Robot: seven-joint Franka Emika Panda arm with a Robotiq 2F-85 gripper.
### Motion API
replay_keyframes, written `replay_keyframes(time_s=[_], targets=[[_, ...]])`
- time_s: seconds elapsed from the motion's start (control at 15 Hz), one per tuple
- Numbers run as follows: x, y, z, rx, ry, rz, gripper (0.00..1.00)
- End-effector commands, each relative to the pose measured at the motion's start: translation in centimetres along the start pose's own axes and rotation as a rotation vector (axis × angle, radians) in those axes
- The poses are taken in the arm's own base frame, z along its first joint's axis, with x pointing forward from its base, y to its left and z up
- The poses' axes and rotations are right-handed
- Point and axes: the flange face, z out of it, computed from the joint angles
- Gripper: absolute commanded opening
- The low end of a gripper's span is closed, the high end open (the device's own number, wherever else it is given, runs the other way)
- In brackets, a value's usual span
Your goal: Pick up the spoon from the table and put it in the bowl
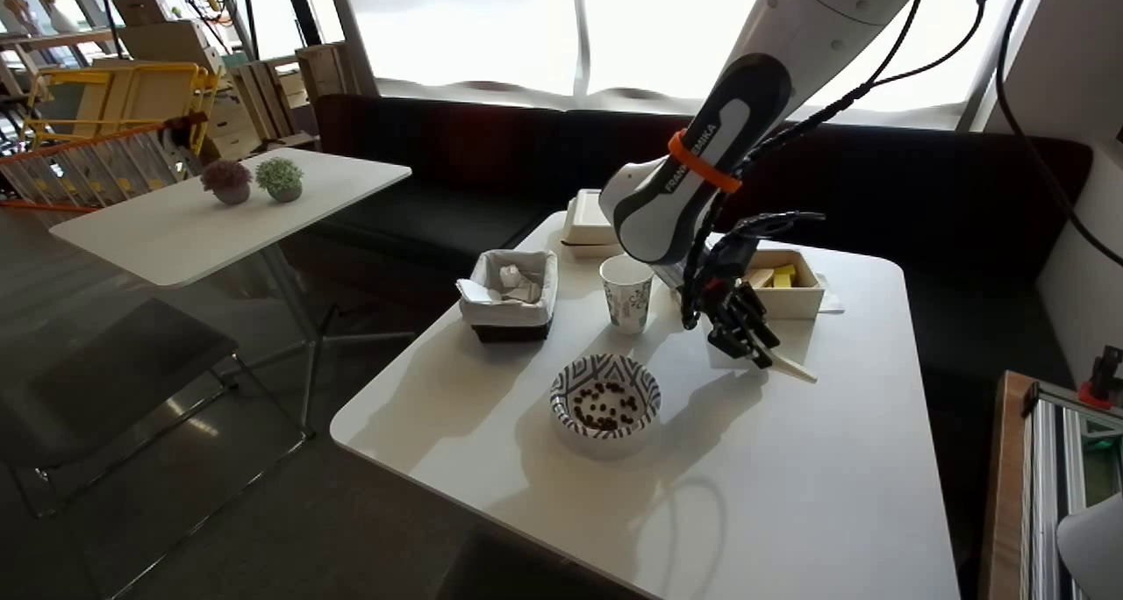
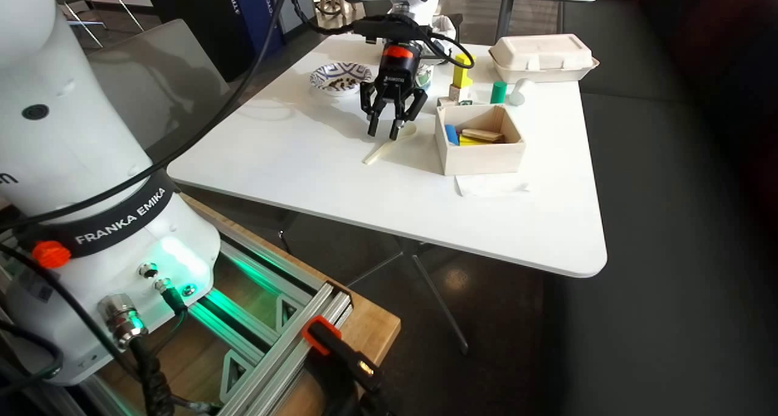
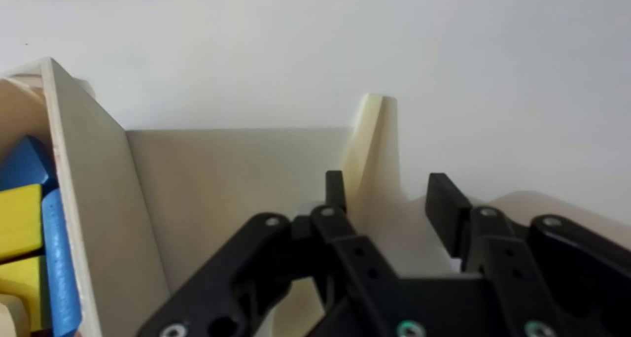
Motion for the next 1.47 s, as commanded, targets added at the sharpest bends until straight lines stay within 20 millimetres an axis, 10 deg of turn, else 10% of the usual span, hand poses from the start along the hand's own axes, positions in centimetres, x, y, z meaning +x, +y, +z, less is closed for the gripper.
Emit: replay_keyframes(time_s=[0.0,1.4], targets=[[-0.7,-0.2,0.0,-0.04,-0.015,-0.022,0.53],[0.3,2.3,0.9,-0.093,-0.026,-0.149,0.68]])
